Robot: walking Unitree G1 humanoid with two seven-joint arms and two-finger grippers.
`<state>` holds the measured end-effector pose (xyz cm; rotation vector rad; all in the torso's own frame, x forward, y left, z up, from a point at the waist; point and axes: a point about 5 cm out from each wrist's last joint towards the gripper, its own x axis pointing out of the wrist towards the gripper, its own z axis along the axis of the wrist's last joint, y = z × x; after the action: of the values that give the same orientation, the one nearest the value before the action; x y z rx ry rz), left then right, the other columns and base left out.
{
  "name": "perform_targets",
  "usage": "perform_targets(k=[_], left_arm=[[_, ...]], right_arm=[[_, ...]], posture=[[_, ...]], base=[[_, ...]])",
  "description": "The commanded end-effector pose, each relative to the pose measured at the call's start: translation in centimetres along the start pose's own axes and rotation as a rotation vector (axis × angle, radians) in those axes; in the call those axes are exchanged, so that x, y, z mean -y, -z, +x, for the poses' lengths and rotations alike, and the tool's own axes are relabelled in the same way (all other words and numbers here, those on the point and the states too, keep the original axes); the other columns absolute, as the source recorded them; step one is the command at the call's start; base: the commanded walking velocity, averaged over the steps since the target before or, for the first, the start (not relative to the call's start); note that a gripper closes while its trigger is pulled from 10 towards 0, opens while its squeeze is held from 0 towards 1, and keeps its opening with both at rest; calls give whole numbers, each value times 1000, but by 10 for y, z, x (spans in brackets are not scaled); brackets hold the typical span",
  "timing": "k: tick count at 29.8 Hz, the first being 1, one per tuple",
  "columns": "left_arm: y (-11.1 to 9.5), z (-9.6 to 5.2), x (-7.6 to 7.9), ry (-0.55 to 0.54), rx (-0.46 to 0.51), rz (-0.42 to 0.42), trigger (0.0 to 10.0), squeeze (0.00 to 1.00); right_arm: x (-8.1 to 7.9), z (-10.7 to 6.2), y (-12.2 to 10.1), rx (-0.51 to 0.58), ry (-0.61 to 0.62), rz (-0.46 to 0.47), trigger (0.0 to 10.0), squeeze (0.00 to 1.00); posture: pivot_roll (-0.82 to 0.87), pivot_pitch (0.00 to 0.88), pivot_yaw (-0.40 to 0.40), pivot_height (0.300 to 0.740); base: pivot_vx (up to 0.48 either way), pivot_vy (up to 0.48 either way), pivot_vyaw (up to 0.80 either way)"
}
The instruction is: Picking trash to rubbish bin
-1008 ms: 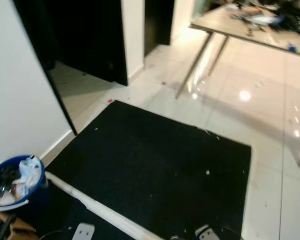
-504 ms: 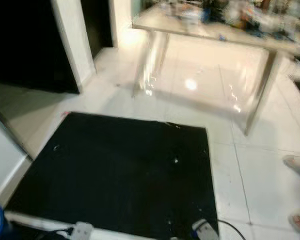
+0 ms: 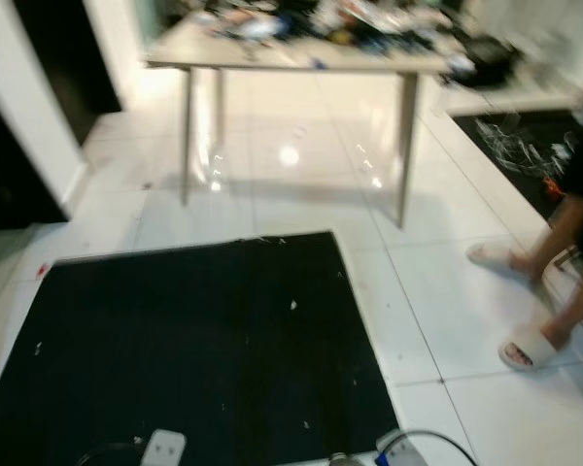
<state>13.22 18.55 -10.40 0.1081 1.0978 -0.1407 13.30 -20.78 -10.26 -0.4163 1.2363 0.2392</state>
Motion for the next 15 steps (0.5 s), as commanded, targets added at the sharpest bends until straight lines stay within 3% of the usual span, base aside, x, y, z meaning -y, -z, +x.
perform_targets(k=[1, 3, 15], left_arm=[[6, -1, -2, -3, -11, -11, 10000, 0], [5, -2, -3, -3, -10, -13, 10000, 0], [7, -2, -5, -4, -12, -8, 10000, 0]], right_arm=[[-6, 1, -2, 8, -16, 9, 10000, 0], [-6, 1, -3, 12, -14, 12, 10000, 0], [-7, 1, -8, 26, -14, -4, 10000, 0]], posture=[[-116, 48, 101, 740], [-116, 48, 101, 740], [-109, 41, 101, 740]], base=[[0, 0, -800], [0, 0, -631], [308, 0, 0]])
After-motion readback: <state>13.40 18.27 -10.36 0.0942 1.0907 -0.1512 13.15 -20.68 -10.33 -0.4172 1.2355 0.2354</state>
